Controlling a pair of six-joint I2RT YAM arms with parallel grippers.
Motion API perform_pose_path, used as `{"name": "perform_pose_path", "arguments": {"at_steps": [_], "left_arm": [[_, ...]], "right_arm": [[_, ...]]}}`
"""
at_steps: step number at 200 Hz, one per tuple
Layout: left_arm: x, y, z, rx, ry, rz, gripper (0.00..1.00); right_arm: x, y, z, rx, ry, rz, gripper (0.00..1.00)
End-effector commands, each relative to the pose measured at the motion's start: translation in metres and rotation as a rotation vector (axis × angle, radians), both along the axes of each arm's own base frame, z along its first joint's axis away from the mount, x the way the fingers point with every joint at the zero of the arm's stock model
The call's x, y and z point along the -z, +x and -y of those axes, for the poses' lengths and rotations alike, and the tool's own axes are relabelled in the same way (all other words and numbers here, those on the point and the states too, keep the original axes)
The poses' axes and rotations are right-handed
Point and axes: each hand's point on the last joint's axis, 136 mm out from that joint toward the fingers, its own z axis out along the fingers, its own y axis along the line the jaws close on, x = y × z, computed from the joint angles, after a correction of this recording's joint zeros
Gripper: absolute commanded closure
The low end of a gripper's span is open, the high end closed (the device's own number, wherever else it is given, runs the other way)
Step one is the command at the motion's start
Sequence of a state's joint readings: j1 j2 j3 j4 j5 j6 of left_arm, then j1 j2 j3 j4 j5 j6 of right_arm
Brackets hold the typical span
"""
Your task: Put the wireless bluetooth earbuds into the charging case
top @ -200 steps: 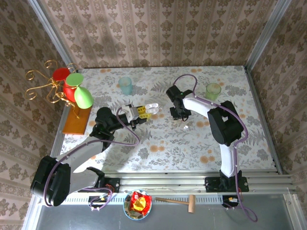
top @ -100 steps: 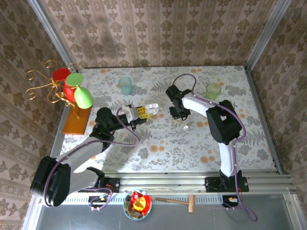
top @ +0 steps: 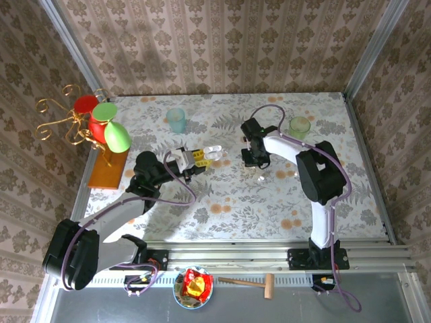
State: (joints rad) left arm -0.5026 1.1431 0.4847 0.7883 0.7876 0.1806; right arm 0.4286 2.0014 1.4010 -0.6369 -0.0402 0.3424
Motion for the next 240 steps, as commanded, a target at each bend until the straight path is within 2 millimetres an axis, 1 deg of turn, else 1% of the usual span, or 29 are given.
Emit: {"name": "perform_pose_path", "arguments": {"at_steps": [1, 24, 36, 54, 79, 93, 118, 133, 154, 167, 200, 240], "left_arm": [[-0.004, -0.001, -0.003, -0.005, -0.005, 0.023, 1.0], [-0.005, -0.001, -0.003, -0.005, -0.007, 0.026, 1.0], [-0.004, -0.001, -0.002, -0.004, -0.006, 0.024, 1.0], [-0.005, -0.001, -0.002, -0.002, -0.006, 0.025, 1.0], [-0.008, -0.001, -0.001, 0.003, -0.013, 0.028, 1.0], [-0.012, -0.004, -0.002, 0.006, -0.021, 0.029, 1.0], [-0.013, -0.008, -0.006, -0.004, -0.023, 0.031, 1.0], [-0.014, -0.009, -0.007, -0.006, -0.02, 0.03, 1.0], [-0.015, -0.011, -0.009, -0.008, -0.022, 0.036, 1.0], [-0.016, -0.012, -0.009, -0.009, -0.021, 0.044, 1.0], [-0.017, -0.013, -0.01, -0.008, -0.021, 0.048, 1.0], [-0.017, -0.014, -0.011, -0.01, -0.018, 0.053, 1.0]], "right_arm": [[0.0, -0.02, -0.011, 0.03, 0.11, -0.07, 0.84], [0.006, -0.032, -0.003, 0.05, 0.076, -0.096, 0.83], [0.007, -0.036, 0.002, 0.044, 0.045, -0.098, 0.79], [0.002, -0.037, 0.004, 0.014, 0.001, -0.086, 0.71], [-0.014, -0.033, 0.006, -0.044, -0.088, -0.032, 0.69], [-0.019, -0.033, 0.009, -0.074, -0.152, -0.013, 0.65], [-0.024, -0.032, 0.014, -0.106, -0.233, -0.006, 0.59], [-0.025, -0.032, 0.013, -0.117, -0.251, -0.009, 0.55], [-0.027, -0.032, 0.007, -0.188, -0.266, 0.004, 0.53], [-0.024, -0.032, 0.007, -0.247, -0.3, -0.004, 0.52], [-0.018, -0.032, 0.001, -0.419, -0.347, -0.023, 0.52], [-0.01, -0.033, 0.0, -0.509, -0.381, -0.071, 0.53]]}}
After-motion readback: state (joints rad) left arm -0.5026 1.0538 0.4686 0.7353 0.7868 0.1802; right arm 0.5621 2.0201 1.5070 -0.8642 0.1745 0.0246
